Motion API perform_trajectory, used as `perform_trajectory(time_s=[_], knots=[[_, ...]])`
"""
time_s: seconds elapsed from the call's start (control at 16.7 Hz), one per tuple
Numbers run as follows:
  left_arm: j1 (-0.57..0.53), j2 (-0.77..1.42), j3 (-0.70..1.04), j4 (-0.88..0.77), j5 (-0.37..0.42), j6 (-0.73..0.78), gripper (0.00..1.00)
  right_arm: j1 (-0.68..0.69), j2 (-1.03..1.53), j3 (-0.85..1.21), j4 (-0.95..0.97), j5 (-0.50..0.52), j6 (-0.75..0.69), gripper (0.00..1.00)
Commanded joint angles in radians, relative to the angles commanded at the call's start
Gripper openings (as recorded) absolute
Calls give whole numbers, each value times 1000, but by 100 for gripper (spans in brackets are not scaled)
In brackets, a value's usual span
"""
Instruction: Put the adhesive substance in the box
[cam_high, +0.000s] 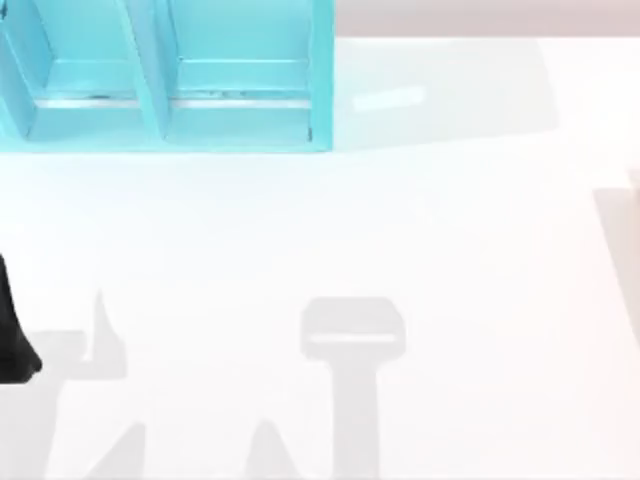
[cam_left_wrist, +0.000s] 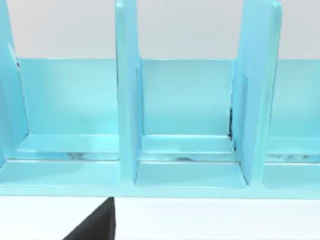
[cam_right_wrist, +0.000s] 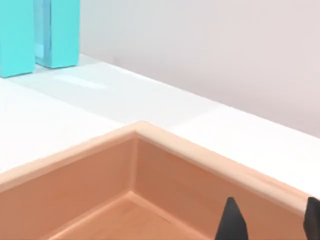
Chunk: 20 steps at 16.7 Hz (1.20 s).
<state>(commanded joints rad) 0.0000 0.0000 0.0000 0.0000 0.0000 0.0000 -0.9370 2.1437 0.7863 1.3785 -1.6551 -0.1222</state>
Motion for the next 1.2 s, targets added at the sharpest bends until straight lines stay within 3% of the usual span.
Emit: perform_trajectory(time_s=[0.48,1.2], knots=[[0,0,0,0,0,0,100,39,38,-72,-24,10,13,0],[0,0,0,0,0,0,100,39,38,-72,-24,10,13,90]])
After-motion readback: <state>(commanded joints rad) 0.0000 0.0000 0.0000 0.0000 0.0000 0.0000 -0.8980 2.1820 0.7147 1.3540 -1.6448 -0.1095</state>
